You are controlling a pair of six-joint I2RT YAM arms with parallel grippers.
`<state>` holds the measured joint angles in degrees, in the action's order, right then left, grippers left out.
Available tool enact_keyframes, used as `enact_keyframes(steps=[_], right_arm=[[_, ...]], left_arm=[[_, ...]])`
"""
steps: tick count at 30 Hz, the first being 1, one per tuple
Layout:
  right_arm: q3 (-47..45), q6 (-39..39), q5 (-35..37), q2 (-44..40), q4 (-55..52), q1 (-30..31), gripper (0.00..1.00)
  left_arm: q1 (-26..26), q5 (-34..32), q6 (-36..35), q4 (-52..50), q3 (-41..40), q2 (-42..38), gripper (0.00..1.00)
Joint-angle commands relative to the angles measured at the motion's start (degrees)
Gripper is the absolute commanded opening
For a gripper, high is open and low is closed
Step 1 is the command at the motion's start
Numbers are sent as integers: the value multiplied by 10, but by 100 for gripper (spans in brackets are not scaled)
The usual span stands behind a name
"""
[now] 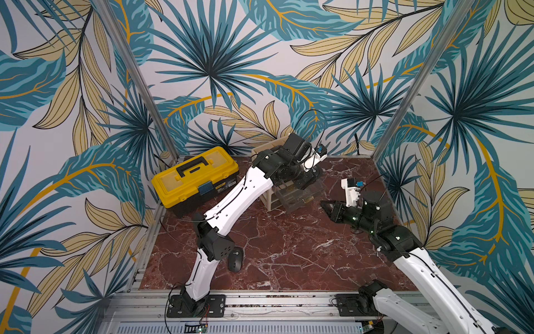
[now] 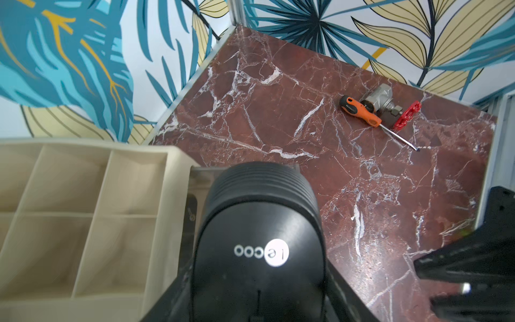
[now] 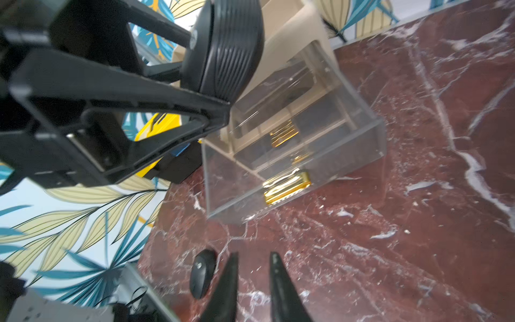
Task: Take the mice out of the drawer
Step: Pick up the mouse from the drawer, then place the mouse at the center of the board.
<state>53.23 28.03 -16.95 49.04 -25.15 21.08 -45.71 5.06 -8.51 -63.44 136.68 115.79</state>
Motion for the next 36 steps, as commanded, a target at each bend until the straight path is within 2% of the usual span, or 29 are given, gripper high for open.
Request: enact_keyframes(steps=[1, 6, 12, 17, 22, 29, 36], right_arm=[[38, -70, -71, -15, -102, 0, 51], [98, -105, -159, -14, -179, 0, 99], [158, -133, -246, -5, -246, 0, 99], [186, -157, -259, -3, -283, 1, 99], [181, -165, -257, -3, -296, 0, 99], [177, -193, -271, 6, -326, 1, 99], [166, -200, -267, 11, -330, 0, 100]], left_arm=[[-5, -45, 95, 9, -79, -82, 58], [-10, -113, 204, -2, -208, -172, 58], [-15, -169, 335, 25, -382, -284, 58], [-27, -209, 432, 68, -522, -356, 58], [-55, -244, 510, 59, -613, -376, 57], [-110, -274, 612, 148, -772, -420, 57], [-146, -255, 682, 202, -865, -415, 57]])
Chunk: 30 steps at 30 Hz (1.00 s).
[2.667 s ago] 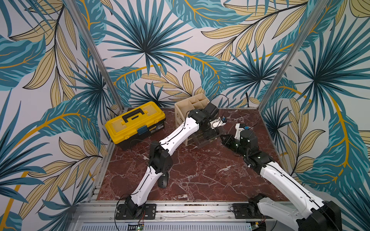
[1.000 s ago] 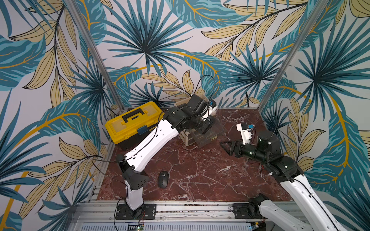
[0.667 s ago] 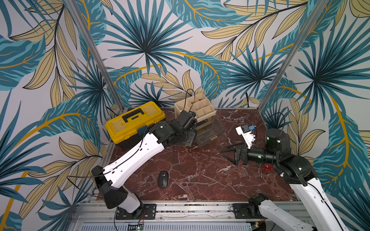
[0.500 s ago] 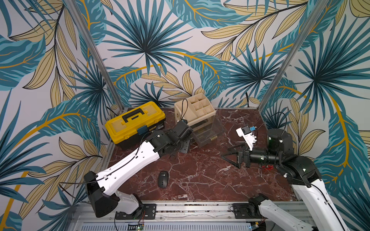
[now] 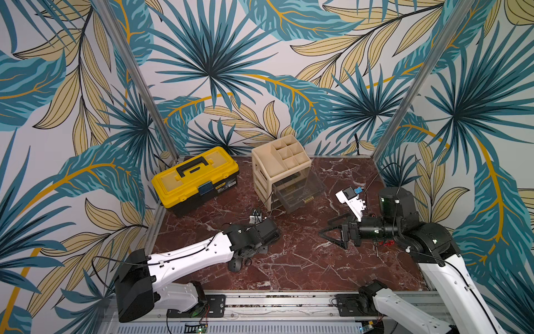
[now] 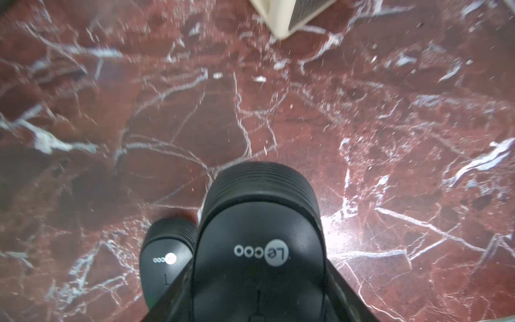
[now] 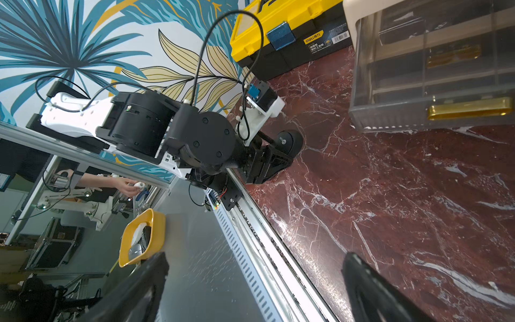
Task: Take the mice out of the drawer
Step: Place the mouse at the center of the board.
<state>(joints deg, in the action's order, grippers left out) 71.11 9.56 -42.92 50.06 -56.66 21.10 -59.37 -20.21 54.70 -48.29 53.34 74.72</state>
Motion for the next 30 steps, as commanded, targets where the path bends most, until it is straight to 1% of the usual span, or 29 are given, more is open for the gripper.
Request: enact_keyframes(steps=[1, 5, 16, 30], right_arm=[[-14, -15, -8, 2, -14, 0, 99], [-29, -9, -7, -1, -3, 0, 99], [-40, -9, 5, -7, -3, 0, 99], [-42, -13, 19, -10, -8, 0, 99]], left_arm=[[-16, -1, 60, 52, -39, 2, 57], [-34, 4, 89, 61, -69, 15, 57], [-50, 42, 127, 110, -133, 38, 57], [-57, 65, 133, 137, -141, 82, 57]])
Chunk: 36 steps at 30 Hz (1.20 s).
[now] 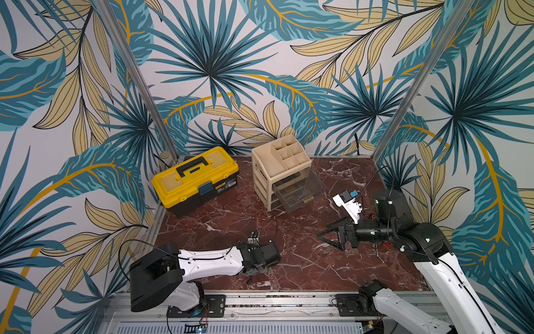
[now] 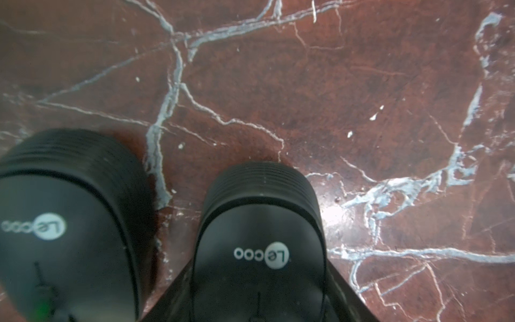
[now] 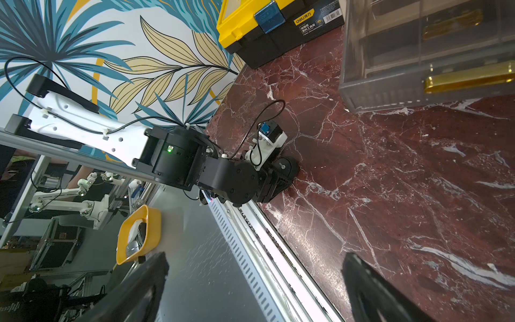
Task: Take the mice out of the drawer
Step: Place the mouse at the center of the board.
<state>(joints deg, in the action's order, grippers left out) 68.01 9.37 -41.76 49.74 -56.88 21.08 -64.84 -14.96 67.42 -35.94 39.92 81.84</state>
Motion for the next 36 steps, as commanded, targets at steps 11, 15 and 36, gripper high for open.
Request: enact_keyframes(steps=[11, 15, 36], right_arm=[[-10, -14, 11, -5, -8, 0, 100], [-9, -13, 10, -3, -7, 0, 99], [-146, 241, 289, -51, 291, 0, 96]], left_arm=[[-3, 20, 15, 1, -8, 16, 67], [-4, 14, 13, -20, 5, 10, 76], [71, -19, -152, -112, 222, -78, 84]])
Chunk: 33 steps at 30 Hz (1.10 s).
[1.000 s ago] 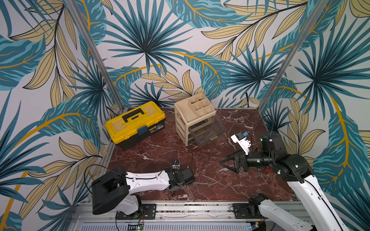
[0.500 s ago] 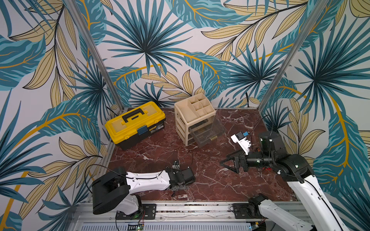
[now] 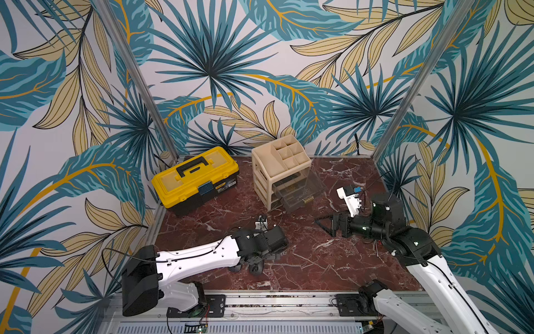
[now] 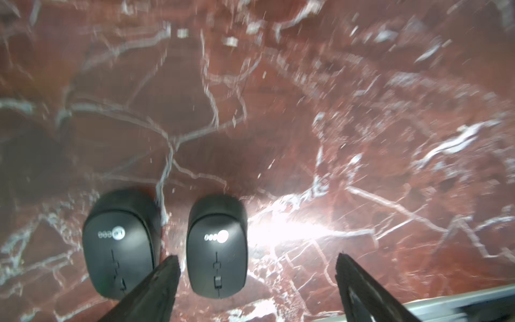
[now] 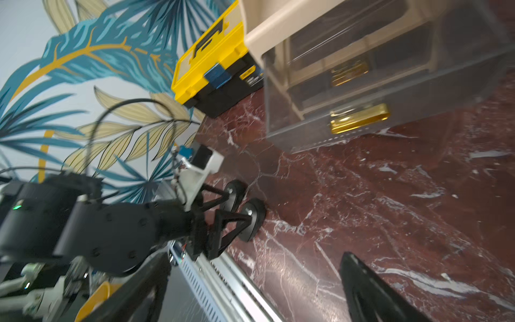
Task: Take the mice out of the drawer
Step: Place the mouse at the center of the board, then close the drawer in the storage box.
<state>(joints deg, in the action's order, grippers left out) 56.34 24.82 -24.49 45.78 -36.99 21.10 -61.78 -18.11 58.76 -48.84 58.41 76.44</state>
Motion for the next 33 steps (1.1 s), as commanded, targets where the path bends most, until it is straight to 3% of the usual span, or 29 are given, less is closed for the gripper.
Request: enact_keyframes(steps=[1, 4, 9, 13, 18, 21, 26, 33], right_arm=[[-40, 104, 138, -10, 103, -1, 95], [-74, 165, 193, 1, 134, 0, 82], [-124, 224, 190, 30, 211, 0, 54], [-133, 242, 178, 65, 239, 1, 26], [-135, 257, 160, 113, 305, 1, 1], [-130, 262, 148, 145, 322, 0, 0], [-128, 268, 142, 173, 343, 0, 0], [-120, 265, 141, 201, 350, 0, 0]], left_arm=[[60, 28, -87, 29, 45, -28, 81], [126, 58, -152, 33, 101, -22, 73], [221, 89, -247, 21, 217, 11, 67], [296, 135, -285, 53, 272, 46, 68], [379, 191, -319, 105, 344, 101, 82], [420, 233, -342, 139, 390, 148, 99], [484, 351, -331, 224, 439, 226, 100], [504, 480, -338, 264, 516, 319, 100]])
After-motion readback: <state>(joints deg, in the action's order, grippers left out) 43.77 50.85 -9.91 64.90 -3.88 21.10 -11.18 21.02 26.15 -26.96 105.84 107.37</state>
